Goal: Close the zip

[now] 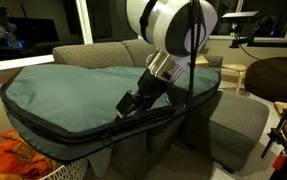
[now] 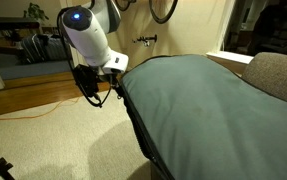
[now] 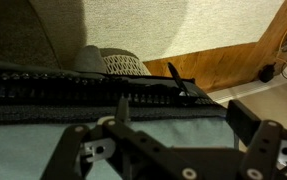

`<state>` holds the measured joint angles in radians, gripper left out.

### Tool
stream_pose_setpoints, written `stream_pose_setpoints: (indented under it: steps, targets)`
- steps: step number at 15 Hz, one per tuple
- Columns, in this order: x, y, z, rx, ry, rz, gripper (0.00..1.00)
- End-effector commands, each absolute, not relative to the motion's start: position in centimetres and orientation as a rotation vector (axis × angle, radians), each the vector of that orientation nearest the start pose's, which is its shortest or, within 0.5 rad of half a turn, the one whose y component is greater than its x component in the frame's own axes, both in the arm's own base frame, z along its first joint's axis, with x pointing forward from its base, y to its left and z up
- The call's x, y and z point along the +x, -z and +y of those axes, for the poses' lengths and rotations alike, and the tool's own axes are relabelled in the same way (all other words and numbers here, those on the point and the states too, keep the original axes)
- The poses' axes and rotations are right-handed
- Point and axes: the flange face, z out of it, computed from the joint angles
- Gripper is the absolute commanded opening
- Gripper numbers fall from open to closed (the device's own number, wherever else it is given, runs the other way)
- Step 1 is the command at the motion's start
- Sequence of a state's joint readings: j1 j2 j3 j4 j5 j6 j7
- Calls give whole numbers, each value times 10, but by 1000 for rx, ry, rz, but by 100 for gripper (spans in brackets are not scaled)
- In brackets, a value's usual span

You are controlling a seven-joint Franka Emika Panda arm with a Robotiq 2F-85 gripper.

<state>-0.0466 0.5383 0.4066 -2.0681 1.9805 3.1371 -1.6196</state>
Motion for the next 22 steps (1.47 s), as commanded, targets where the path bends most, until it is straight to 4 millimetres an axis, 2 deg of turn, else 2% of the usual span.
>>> stream_pose_setpoints:
  steps: [1,17,22]
  targets:
    - [515,-162,121,-2684,629,146,100]
    - [501,-138,161,-2665,585,93,100]
    - [497,-130,168,-2644,614,77,100]
